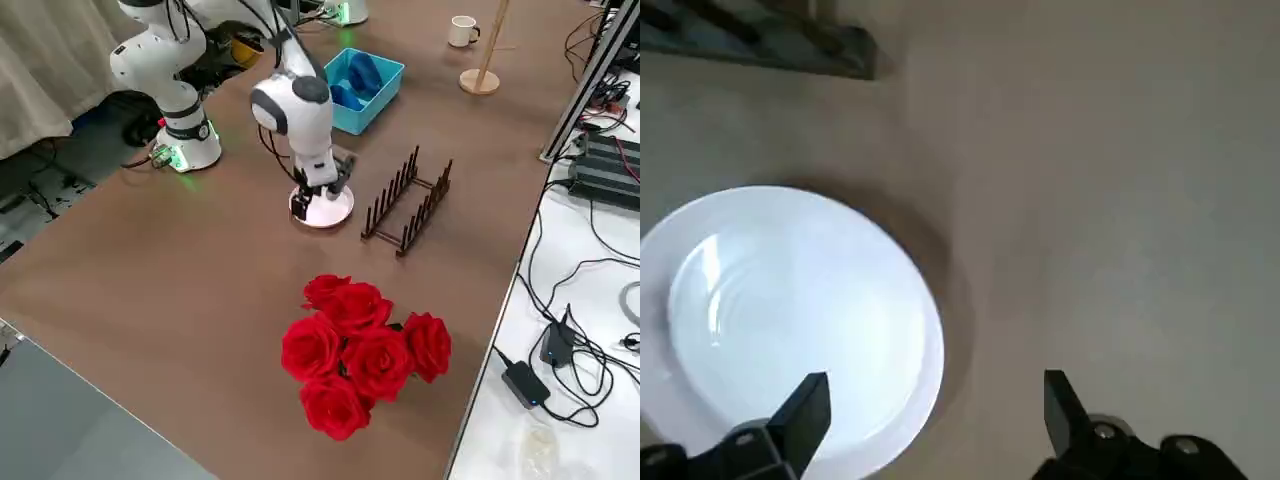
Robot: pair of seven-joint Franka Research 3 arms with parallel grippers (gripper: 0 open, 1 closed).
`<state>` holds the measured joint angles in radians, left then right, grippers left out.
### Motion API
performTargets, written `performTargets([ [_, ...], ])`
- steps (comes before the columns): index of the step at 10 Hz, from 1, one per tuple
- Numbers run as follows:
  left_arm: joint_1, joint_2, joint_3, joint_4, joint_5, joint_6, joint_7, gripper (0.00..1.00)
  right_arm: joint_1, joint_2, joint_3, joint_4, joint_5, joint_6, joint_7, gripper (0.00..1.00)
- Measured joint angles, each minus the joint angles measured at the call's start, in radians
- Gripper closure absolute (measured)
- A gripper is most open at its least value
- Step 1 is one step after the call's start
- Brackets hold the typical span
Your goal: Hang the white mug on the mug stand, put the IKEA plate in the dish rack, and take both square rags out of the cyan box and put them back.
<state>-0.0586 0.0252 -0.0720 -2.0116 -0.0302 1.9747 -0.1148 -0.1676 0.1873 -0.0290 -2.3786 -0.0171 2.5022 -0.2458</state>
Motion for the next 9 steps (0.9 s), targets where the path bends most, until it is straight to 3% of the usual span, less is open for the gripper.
performTargets([
  [3, 0.000, 0.168, 0.093, -0.008, 0.026, 0.180, 0.030, 0.04, -0.016, 0.096, 0.001, 0.001, 0.000, 0.122, -0.003, 0.05],
  [5, 0.000, 0.241, 0.153, -0.031, 0.028, 0.276, 0.090, 0.06, -0.015, 0.107, 0.005, 0.002, 0.000, 0.135, -0.003, 0.06],
  [6, 0.003, 0.248, 0.179, -0.073, 0.029, 0.314, 0.133, 0.07, -0.013, 0.109, 0.008, 0.002, 0.000, 0.146, -0.003, 0.08],
  [9, 0.012, 0.233, 0.200, -0.179, 0.029, 0.336, 0.242, 0.11, -0.005, 0.119, 0.011, 0.002, 0.000, 0.161, -0.003, 0.27],
])
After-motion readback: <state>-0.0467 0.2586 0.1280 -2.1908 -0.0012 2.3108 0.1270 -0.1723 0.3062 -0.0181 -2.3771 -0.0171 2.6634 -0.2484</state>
